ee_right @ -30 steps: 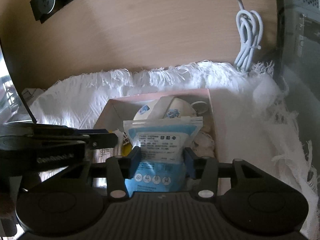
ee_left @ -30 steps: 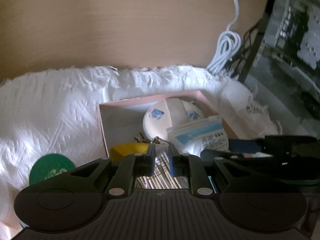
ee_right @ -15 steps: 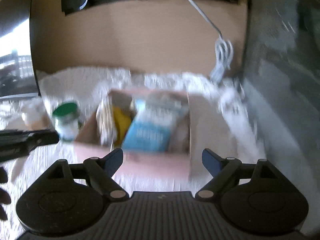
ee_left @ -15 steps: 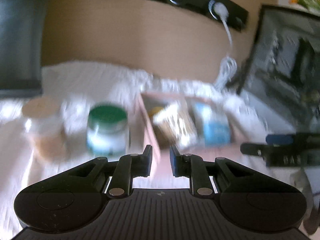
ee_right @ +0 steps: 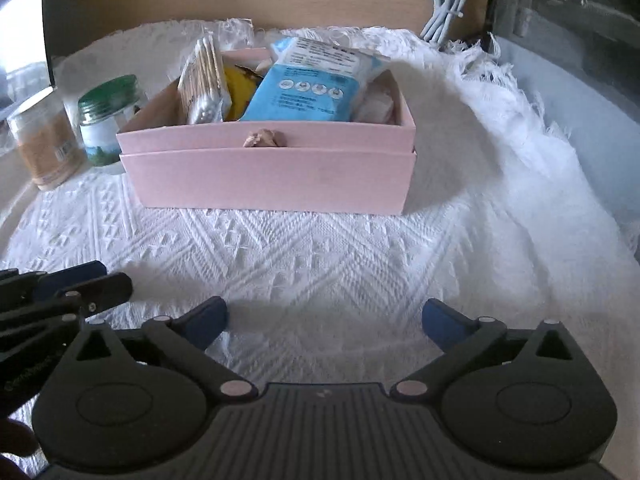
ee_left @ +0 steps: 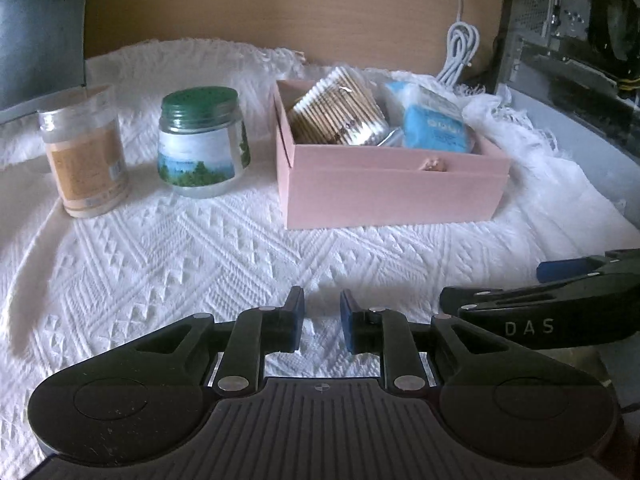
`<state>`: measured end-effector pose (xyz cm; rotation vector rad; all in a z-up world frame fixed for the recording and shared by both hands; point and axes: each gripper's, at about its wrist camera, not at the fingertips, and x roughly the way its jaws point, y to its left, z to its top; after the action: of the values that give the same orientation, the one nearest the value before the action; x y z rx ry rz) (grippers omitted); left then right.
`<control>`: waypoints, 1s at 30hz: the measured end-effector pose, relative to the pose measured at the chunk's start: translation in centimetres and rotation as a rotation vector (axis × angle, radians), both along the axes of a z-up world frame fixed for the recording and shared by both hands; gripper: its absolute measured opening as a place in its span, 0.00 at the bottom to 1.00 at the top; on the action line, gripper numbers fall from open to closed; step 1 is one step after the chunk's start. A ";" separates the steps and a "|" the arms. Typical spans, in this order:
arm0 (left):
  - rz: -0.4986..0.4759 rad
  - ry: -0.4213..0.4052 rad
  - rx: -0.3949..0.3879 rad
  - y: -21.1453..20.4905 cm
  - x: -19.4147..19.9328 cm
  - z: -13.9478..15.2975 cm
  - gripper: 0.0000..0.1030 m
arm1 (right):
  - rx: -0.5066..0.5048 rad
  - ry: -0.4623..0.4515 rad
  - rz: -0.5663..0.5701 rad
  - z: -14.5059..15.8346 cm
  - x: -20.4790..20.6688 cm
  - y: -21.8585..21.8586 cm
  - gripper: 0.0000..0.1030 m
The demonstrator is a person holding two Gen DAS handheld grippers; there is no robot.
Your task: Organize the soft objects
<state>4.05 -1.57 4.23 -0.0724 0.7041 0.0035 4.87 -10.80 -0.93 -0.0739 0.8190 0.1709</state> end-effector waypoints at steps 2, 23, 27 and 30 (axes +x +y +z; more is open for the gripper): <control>0.000 -0.028 0.027 -0.3 -0.3 -0.4 0.22 | 0.001 -0.009 0.018 0.0 -0.1 -0.2 1.00; 0.014 -0.038 0.071 -0.9 -0.4 -0.3 0.22 | 0.030 -0.135 0.027 -0.7 -0.7 -0.5 1.00; 0.012 -0.038 0.075 -1.1 -0.4 -0.3 0.22 | 0.030 -0.135 0.027 -0.7 -0.7 -0.5 1.00; 0.010 -0.037 0.078 -1.0 -0.4 -0.3 0.22 | 0.030 -0.135 0.026 -0.7 -0.7 -0.4 1.00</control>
<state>3.66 -2.62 3.96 -0.0013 0.6656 0.0389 4.13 -11.25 -1.65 -0.0671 0.6808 0.2009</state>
